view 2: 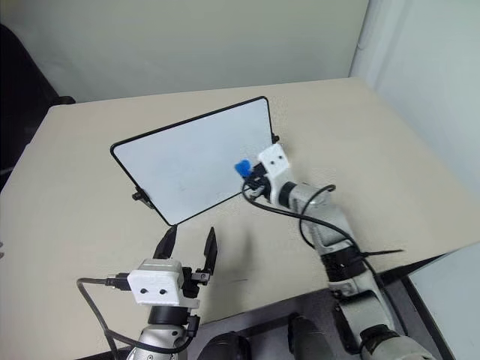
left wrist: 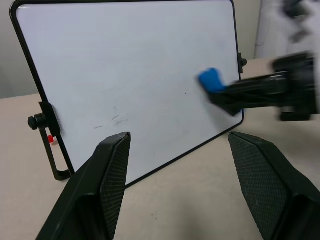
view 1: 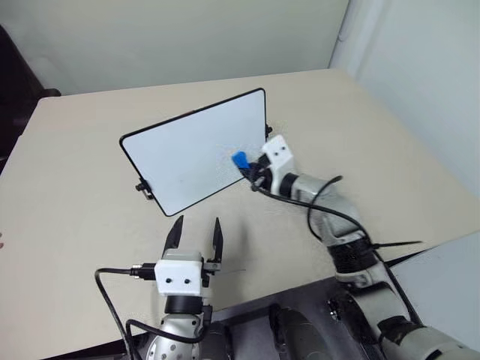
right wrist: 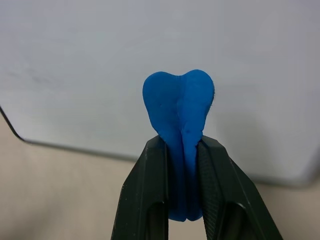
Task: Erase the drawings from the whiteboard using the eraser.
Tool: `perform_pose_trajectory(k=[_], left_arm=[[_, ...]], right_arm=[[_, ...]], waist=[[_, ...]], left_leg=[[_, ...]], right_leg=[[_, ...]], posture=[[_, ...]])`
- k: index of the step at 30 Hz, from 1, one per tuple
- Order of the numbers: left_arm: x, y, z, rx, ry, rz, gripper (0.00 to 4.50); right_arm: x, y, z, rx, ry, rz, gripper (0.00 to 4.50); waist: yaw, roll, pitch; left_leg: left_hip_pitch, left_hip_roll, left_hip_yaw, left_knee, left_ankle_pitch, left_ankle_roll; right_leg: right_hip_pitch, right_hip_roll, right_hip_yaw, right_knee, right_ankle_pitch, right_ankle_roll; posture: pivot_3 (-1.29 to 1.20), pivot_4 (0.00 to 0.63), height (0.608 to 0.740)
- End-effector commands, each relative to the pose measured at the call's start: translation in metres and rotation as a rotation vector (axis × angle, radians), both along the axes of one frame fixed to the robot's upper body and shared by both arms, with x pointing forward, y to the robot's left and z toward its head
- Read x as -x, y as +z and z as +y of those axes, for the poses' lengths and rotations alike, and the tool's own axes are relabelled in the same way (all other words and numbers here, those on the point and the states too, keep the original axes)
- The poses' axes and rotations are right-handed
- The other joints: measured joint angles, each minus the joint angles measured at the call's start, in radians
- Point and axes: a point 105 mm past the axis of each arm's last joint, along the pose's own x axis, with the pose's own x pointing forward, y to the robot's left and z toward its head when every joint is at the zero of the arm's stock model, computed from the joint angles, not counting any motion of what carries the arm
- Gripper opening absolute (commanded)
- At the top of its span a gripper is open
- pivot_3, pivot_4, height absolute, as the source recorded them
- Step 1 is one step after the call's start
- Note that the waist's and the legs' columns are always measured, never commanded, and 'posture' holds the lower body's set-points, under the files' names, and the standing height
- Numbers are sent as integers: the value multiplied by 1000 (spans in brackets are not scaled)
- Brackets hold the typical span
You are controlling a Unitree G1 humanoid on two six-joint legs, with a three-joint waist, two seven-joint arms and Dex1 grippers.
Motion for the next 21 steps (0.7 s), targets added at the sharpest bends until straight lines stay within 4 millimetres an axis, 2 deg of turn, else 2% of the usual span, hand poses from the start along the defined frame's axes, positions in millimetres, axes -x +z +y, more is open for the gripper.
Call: perform_pose_trajectory(k=[1,3,6,8,12,18,20,21], left_arm=[[1,9,-14,49,-43,-34,3423],[0,8,-15,52,-44,-32,3423],[-1,7,-16,54,-50,-28,3423],[-1,7,-17,55,-53,-28,3423],[-2,6,-18,58,-55,-28,3423],[-4,5,-20,61,-62,-29,3423],[-5,5,-21,63,-65,-30,3423],[-5,6,-21,63,-67,-31,3423]], right_arm=[[13,18,-19,-34,0,10,430],[17,8,-35,11,-33,54,430],[20,-19,-59,127,-102,142,430],[25,-37,-73,190,-132,224,430],[30,-46,-86,222,-160,269,430],[26,-46,-94,211,-199,271,2545],[24,-42,-96,199,-206,238,3153],[21,-33,-96,171,-205,177,3579]], waist=[[0,0,0],[0,0,0],[0,0,0],[1,0,0],[-2,0,0],[-2,1,0],[-1,1,0],[-1,1,0]], left_leg=[[0,0,0,0,0,0],[1,0,0,0,0,0],[4,0,0,0,0,0],[6,0,-1,0,0,1],[8,-1,0,0,-1,1],[10,-2,-2,0,0,2],[10,-2,-3,0,0,2],[10,-3,-3,0,0,2]], right_leg=[[0,0,0,0,0,0],[0,0,0,0,0,1],[4,1,0,0,-2,3],[6,1,1,0,-7,11],[8,1,1,1,-7,12],[9,2,1,1,-7,12],[9,2,1,0,-7,12],[9,2,1,0,-7,12]], posture=[[0,150,731],[0,150,731],[0,150,731],[0,150,731],[0,150,731],[0,150,731],[0,150,731],[0,150,731]])
